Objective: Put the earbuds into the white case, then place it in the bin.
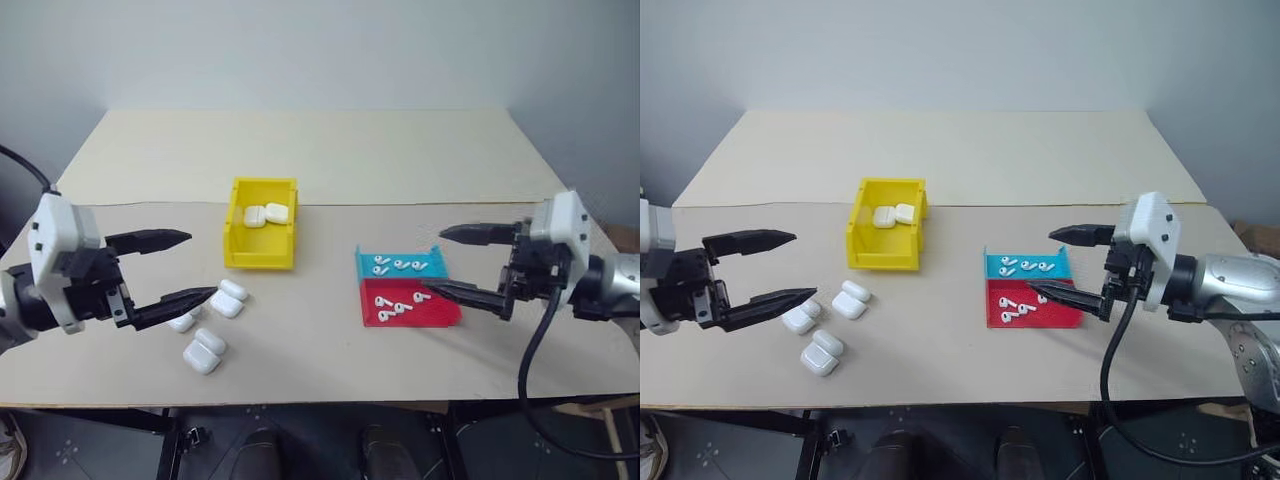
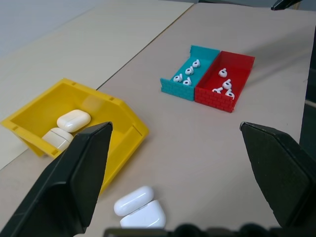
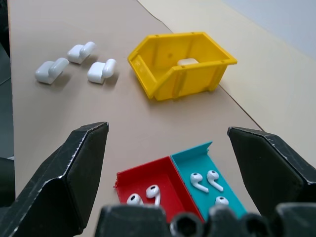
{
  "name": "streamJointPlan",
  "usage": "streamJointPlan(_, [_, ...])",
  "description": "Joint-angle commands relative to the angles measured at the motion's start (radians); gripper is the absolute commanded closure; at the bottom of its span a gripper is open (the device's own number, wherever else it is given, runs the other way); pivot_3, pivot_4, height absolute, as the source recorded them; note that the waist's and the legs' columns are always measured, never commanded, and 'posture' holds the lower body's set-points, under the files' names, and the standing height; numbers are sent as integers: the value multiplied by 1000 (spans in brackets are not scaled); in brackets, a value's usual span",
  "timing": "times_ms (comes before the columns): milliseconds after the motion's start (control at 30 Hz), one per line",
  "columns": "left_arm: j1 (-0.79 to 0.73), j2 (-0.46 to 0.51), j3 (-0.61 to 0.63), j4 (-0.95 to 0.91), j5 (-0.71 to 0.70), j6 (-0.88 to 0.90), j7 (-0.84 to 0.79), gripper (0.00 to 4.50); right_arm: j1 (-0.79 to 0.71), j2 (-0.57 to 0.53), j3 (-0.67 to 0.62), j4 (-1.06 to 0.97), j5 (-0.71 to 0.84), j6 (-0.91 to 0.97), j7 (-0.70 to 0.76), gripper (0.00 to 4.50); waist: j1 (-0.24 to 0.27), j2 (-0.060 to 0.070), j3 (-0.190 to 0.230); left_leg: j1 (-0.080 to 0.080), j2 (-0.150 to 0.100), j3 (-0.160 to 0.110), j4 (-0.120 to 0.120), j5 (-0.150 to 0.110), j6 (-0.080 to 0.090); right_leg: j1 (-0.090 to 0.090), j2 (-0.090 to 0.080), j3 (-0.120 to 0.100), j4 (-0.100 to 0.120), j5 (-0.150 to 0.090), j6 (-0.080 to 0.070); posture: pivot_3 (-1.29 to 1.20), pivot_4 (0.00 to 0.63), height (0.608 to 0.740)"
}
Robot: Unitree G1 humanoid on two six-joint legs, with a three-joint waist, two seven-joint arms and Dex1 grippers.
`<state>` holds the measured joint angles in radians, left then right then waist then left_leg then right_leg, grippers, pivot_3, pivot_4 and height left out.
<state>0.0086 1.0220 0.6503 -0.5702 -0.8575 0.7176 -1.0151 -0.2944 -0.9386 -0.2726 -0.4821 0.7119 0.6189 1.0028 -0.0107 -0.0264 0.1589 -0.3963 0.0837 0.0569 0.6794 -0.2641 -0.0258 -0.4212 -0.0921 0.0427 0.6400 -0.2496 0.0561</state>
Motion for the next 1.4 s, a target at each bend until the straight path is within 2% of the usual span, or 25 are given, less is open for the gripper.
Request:
streamJointPlan(33, [-14, -2, 29, -4, 27, -33, 39, 0, -8, -26, -14, -15, 8, -7, 13, 32, 0, 0, 0, 0, 0, 0, 0, 0, 0, 0, 0, 0, 0, 0, 0, 0, 150, 740])
streamJointPlan(267, [19, 56, 38, 8, 68, -29, -15, 0, -6, -61, -41, -7, 38, 15, 27, 32, 0, 0, 0, 0, 0, 0, 0, 0, 0, 0, 0, 0, 0, 0, 0, 0, 150, 740])
streamJointPlan(433, [30, 126, -1, 4, 108, 61, 36, 0, -12, -94, -56, -15, 45, 62, 1, 32, -1, 0, 0, 0, 0, 0, 0, 0, 0, 0, 0, 0, 0, 0, 0, 0, 150, 740])
streamJointPlan(633, [-18, 232, 35, 48, -10, 256, 3, 0, -46, -146, -71, -56, 98, 180, -73, 32, -2, -1, 0, 0, 0, 0, -1, 0, 0, -1, 0, 0, 0, 0, 0, 0, 150, 740])
streamJointPlan(667, [-28, 262, 25, 50, 5, 269, 10, 0, -48, -143, -74, -69, 101, 193, -97, 32, -2, -1, 1, 0, 0, 0, -1, 0, 0, -1, 0, 0, 0, 0, 0, 0, 150, 740])
streamJointPlan(733, [-43, 357, -31, 66, 27, 292, -25, 0, -56, -141, -74, -90, 106, 223, -149, 32, -2, -2, 1, -1, 0, 0, -1, 0, 0, -2, 0, 0, 0, 0, 0, 0, 150, 740])
streamJointPlan(833, [-64, 396, -82, 67, 27, 315, -15, 0, -57, -145, -70, -112, 125, 265, -193, 32, -1, -1, 1, 0, 0, 1, -1, 0, 0, -1, 0, 0, 0, 0, 0, 0, 150, 740])
streamJointPlan(900, [-60, 498, -173, 51, 39, 366, -24, 0, -43, -155, -64, -133, 126, 283, -201, 32, -1, -3, 2, 0, 0, 0, -1, 0, 0, -2, 0, 0, 0, -1, -1, 0, 150, 740])
streamJointPlan(933, [-64, 570, -226, 48, 15, 415, -38, 0, -35, -156, -65, -142, 128, 292, -207, 32, -1, -3, 2, -1, 0, 0, -1, 0, 0, -2, 0, 0, 0, -1, -1, 0, 150, 740])
streamJointPlan(1000, [-91, 651, -293, 39, -51, 477, -57, 0, -27, -163, -64, -155, 138, 310, -213, 32, -1, -4, 3, -1, 0, 0, -1, 0, 0, -2, 0, 0, 0, -1, -1, 0, 150, 740])
streamJointPlan(1100, [-162, 715, -377, 10, -167, 542, -16, 0, -16, -167, -74, -170, 148, 323, -217, 32, -1, -4, 3, -2, 0, 0, -1, 0, 0, -3, 0, 0, 0, -1, -1, 0, 150, 740])
streamJointPlan(1200, [-249, 719, -479, -23, -220, 605, 65, 0, -7, -165, -78, -181, 156, 322, -221, 32, -1, -4, 3, -2, 0, 0, -1, 0, 0, -3, 0, 0, 0, -1, -1, 0, 150, 740])
streamJointPlan(1333, [-535, 542, -714, -61, -203, 855, 204, 0, -8, -155, -66, -197, 159, 315, -231, 32, 1, -4, 3, -2, -1, 0, -1, 0, 0, -2, 0, 0, 0, -1, -1, 0, 150, 740])
streamJointPlan(1400, [-639, 490, -819, -17, -248, 893, 286, 0, -17, -152, -67, -199, 165, 318, -239, 32, 7, -5, 3, -2, -1, -2, 0, 0, 0, -1, 0, 0, 1, -1, 0, 0, 150, 740])
